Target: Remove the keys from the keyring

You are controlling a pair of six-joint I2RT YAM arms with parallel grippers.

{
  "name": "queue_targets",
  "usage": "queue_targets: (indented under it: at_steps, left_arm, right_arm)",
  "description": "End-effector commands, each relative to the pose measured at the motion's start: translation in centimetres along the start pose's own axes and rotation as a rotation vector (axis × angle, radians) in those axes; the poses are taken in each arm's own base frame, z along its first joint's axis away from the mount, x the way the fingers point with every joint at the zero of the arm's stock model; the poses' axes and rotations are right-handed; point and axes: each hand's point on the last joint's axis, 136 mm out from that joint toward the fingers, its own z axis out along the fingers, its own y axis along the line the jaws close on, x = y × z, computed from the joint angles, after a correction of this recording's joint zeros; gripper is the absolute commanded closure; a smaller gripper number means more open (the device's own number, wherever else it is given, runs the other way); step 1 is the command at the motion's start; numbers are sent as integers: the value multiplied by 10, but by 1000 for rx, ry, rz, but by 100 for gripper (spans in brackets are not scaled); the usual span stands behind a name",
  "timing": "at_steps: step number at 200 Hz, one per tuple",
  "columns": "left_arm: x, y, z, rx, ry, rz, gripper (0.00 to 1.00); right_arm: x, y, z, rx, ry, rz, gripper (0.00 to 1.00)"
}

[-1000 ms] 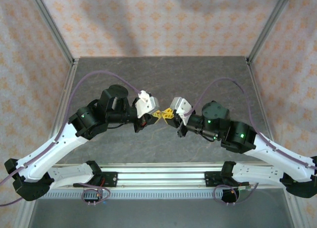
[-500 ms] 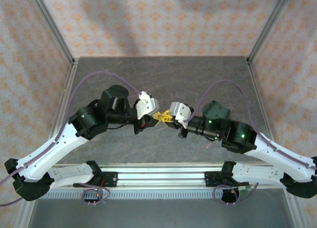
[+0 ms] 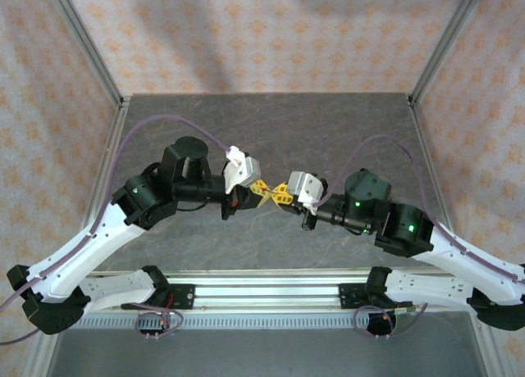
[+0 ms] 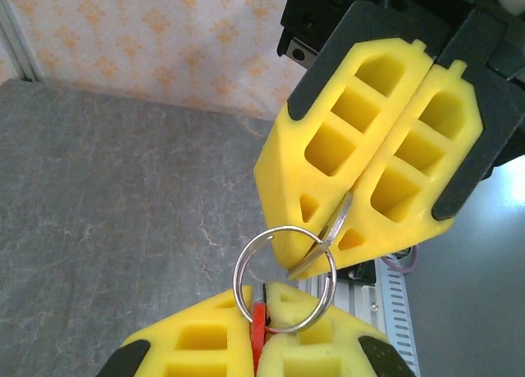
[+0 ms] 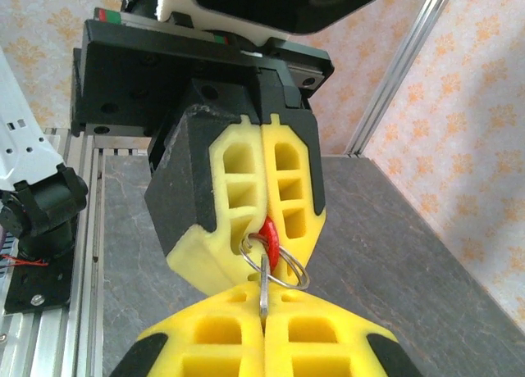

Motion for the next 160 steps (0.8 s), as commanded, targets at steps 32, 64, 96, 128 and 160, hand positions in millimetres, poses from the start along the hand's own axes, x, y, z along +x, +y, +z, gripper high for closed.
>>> queue_targets:
  at_steps: [32, 64, 96, 128, 160]
  left_arm:
    - [-6, 12, -8, -40, -14, -59, 100]
    - [-5, 12, -5, -32, -3, -73, 100]
    - [-6, 12, -5, -28, -5, -79, 100]
    - [-6, 11, -6, -26, 1, -77, 100]
    - [-5, 10, -6, -22, 5, -80, 100]
  right_arm:
    - [-3, 22, -13, -119, 14, -70, 100]
    - [-4, 32, -12, -148, 49, -132, 100]
    - [-9, 41, -7, -177, 59, -170, 100]
    - [-14, 51, -1, -208, 59, -202, 100]
    - [-21, 54, 10, -195, 50, -218, 100]
